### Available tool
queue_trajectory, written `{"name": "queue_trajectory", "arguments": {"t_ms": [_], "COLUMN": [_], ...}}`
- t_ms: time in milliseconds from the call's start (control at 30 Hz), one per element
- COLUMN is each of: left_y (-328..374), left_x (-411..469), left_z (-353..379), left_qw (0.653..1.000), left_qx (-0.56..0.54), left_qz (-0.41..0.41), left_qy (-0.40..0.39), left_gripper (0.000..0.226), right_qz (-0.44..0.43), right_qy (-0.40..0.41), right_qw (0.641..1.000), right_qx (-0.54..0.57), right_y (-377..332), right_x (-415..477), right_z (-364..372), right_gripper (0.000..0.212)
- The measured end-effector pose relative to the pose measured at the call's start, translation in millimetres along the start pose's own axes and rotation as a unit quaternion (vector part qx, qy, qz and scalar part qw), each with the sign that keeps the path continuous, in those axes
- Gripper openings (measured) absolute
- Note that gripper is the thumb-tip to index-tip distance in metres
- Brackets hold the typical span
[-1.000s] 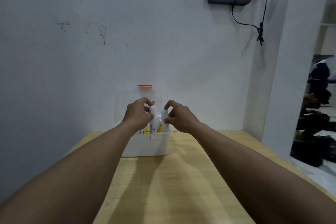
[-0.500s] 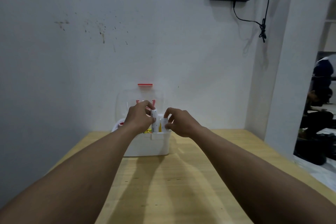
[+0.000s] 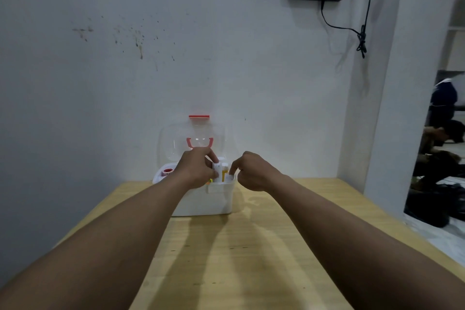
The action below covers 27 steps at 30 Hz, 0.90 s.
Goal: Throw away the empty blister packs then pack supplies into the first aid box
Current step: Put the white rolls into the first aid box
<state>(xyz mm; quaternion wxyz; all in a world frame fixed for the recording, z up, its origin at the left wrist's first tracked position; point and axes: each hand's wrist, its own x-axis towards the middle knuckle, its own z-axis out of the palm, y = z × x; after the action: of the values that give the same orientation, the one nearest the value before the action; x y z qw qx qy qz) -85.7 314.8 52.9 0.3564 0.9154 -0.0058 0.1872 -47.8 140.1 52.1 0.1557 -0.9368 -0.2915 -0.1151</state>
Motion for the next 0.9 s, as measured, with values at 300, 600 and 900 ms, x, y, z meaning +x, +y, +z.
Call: {"name": "queue_trajectory", "arguments": {"t_ms": [300, 600, 900], "left_y": [8, 15, -3], "left_x": [-4, 2, 41], "left_z": [2, -3, -30], "left_qw": [0.991, 0.983, 0.979], "left_qx": [0.125, 0.180, 0.169], "left_qz": [-0.014, -0.006, 0.051], "left_qy": [-0.047, -0.024, 0.102], "left_gripper": [0.032, 0.036, 0.035], "right_qz": [0.005, 0.022, 0.036], "right_qy": [-0.005, 0.031, 0.089], "right_qw": [1.000, 0.999, 0.995], "right_qx": [0.014, 0.031, 0.018], "right_y": [-4, -5, -7], "right_x": [-6, 2, 47], "right_z": [-3, -4, -25], "right_gripper": [0.043, 0.042, 0.048]}}
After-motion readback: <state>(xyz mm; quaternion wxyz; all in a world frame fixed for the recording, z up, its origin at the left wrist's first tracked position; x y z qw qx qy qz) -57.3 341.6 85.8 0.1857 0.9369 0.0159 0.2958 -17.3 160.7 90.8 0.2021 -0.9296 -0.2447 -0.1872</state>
